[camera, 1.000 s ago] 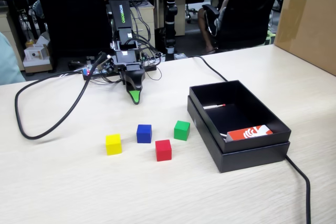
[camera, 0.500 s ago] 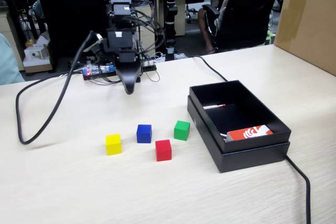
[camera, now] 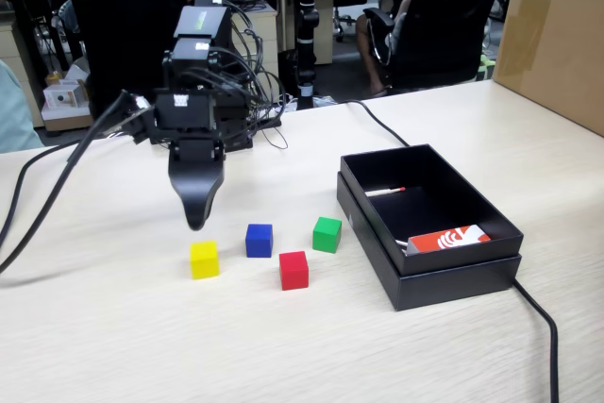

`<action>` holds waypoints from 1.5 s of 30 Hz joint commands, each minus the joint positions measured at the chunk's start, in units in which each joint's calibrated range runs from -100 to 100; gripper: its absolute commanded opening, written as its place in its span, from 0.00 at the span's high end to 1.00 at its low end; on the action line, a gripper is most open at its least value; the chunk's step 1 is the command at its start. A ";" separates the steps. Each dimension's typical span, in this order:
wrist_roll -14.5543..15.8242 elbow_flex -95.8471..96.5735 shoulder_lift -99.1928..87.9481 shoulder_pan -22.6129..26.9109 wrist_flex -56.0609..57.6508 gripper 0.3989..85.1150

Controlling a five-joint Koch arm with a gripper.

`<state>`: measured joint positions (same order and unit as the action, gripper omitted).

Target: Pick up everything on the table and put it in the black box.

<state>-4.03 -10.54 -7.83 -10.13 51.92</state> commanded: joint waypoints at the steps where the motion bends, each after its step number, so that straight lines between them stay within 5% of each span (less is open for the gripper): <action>1: -1.07 -5.14 1.92 -0.44 0.31 0.48; 15: -1.37 -5.78 13.28 -0.98 0.74 0.48; 23: -1.32 -9.77 16.27 -1.07 0.74 0.88; 28: -1.27 -7.68 5.94 -0.24 0.74 0.89; 38: 1.66 -3.60 -23.32 11.58 4.80 0.88; 45: 6.45 -10.31 -11.73 24.47 5.32 0.88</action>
<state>0.71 -16.20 -21.42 12.53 56.95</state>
